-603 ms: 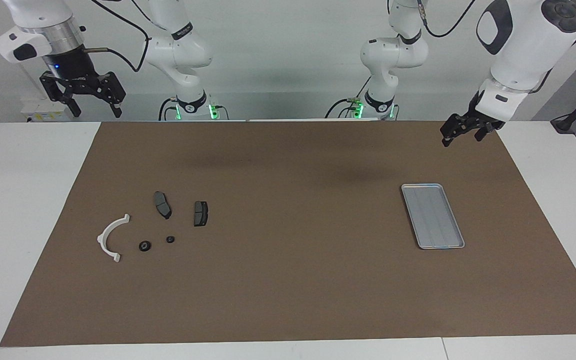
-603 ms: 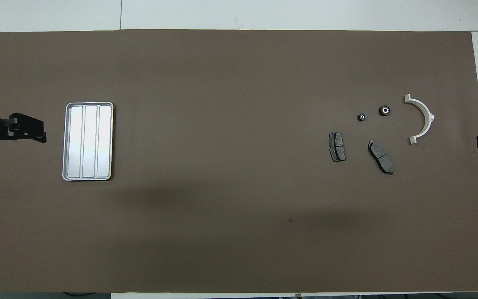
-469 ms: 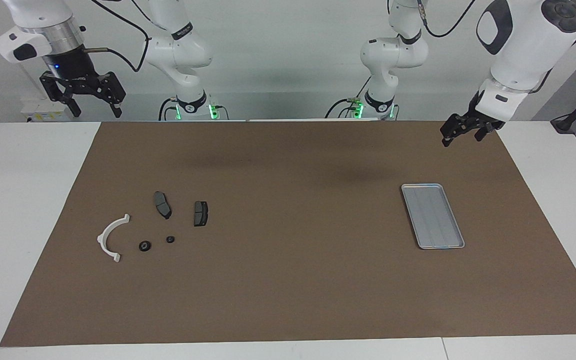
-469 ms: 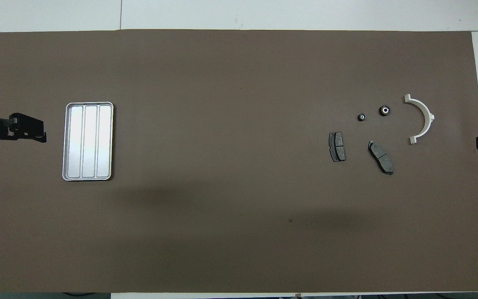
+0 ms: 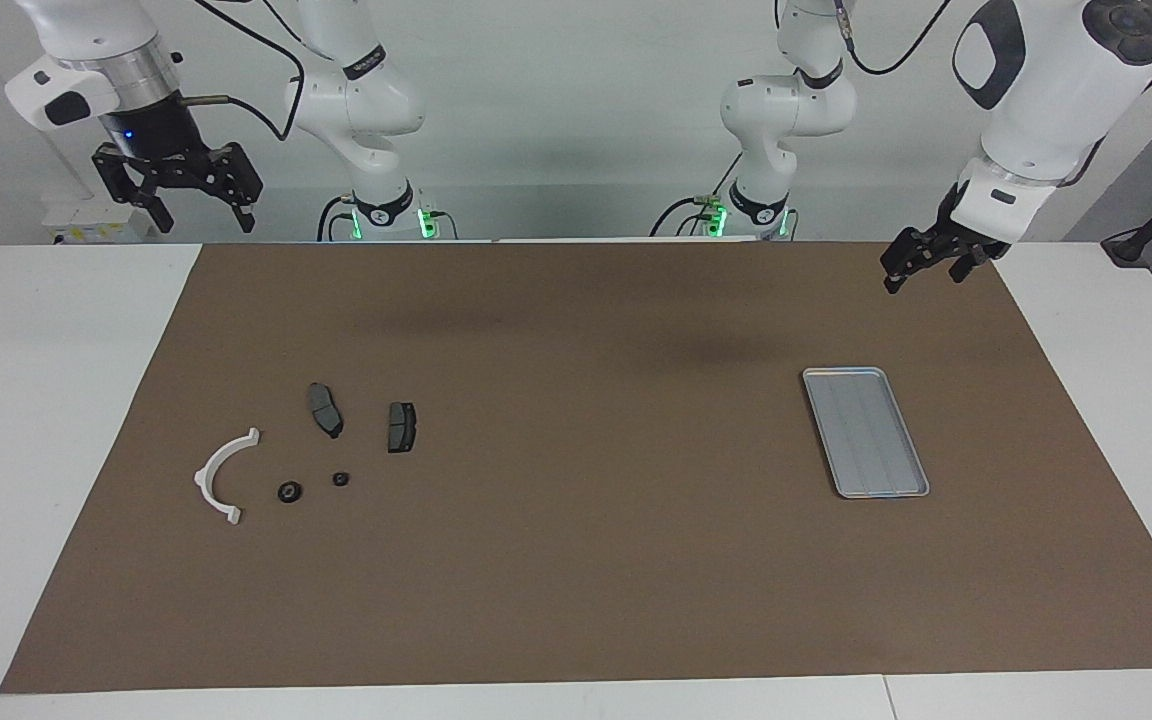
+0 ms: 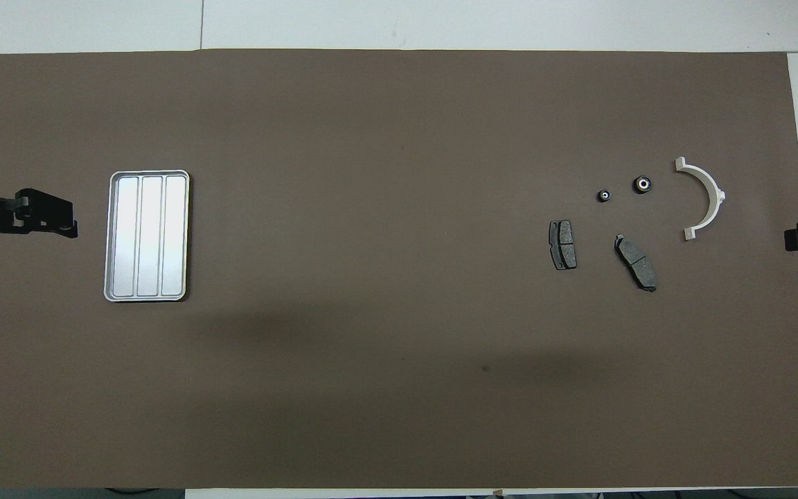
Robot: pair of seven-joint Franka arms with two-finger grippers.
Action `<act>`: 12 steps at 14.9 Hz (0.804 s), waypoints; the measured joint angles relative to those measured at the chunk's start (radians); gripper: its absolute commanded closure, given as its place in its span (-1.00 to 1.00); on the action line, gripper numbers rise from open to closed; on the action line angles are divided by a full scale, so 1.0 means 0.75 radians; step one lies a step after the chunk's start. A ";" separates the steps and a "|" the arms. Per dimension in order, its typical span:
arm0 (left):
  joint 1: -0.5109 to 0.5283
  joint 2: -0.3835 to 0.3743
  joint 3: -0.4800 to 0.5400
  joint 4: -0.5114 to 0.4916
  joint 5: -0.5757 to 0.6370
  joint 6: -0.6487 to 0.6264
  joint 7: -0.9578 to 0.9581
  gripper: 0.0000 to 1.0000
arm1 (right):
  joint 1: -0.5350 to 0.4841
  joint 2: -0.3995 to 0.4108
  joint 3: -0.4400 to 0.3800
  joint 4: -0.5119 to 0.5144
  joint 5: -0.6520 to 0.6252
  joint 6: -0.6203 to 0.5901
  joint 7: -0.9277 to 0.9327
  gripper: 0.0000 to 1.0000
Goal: Pick bearing gear from pile to tray
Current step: 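Move the right gripper toward the small black bearing in the pile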
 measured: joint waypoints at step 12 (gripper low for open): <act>-0.001 0.000 -0.004 0.000 0.000 -0.003 0.000 -1.00 | -0.008 0.194 -0.003 -0.116 0.000 0.290 0.000 -0.95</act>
